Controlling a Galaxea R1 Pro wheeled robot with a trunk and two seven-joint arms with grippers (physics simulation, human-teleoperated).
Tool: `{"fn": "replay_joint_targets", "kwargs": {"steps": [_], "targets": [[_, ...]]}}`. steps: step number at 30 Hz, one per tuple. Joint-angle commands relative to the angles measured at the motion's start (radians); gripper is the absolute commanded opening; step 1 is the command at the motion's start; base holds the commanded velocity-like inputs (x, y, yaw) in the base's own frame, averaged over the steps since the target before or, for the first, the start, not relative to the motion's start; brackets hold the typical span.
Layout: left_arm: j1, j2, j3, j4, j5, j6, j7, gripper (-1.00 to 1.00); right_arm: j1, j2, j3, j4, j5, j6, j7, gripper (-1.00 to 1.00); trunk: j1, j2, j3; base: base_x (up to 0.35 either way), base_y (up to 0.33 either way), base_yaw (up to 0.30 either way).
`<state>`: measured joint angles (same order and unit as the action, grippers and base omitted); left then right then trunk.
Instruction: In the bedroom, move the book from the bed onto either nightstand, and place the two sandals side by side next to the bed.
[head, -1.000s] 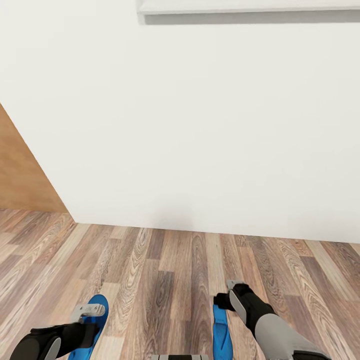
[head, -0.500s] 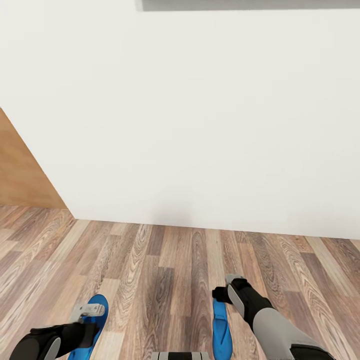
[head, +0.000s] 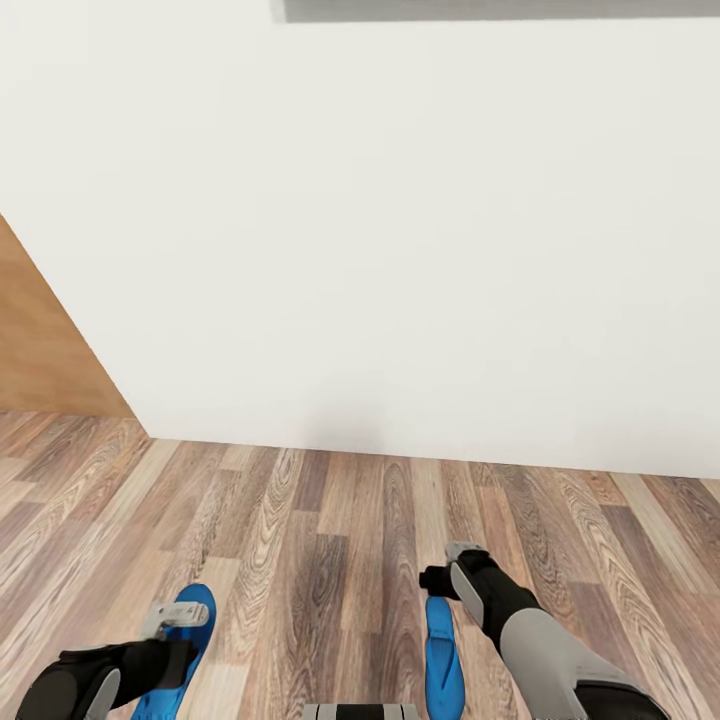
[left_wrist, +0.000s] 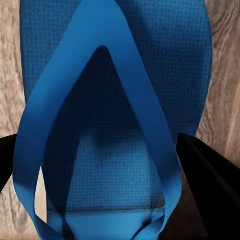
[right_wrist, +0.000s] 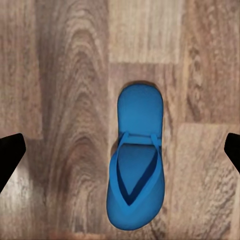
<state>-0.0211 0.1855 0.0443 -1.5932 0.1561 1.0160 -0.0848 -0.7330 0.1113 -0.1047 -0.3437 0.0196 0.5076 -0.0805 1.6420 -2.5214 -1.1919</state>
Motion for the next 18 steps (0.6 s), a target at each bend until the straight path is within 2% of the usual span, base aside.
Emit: {"fn": "replay_joint_targets", "kwargs": {"steps": [1, 7, 18], "targets": [[-0.006, 0.001, 0.001, -0.001, 0.002, 0.006, -0.004, -1.0, -0.001, 0.001, -0.007, -0.001, 0.002, 0.005, -0.002, 1.0, 0.0, 0.0, -0.001, 0.0, 0.0, 0.0], [-0.036, 0.004, 0.0, -0.003, 0.002, 0.021, -0.003, -1.0, -0.003, 0.002, -0.007, 0.0, 0.002, 0.005, -0.002, 1.0, 0.0, 0.0, -0.001, 0.0, 0.0, 0.0], [-0.06, 0.005, 0.0, -0.004, 0.002, 0.028, -0.003, -1.0, -0.003, 0.002, -0.006, 0.003, 0.001, 0.0, -0.002, 1.0, 0.0, 0.0, -0.001, 0.0, 0.0, 0.0]]}}
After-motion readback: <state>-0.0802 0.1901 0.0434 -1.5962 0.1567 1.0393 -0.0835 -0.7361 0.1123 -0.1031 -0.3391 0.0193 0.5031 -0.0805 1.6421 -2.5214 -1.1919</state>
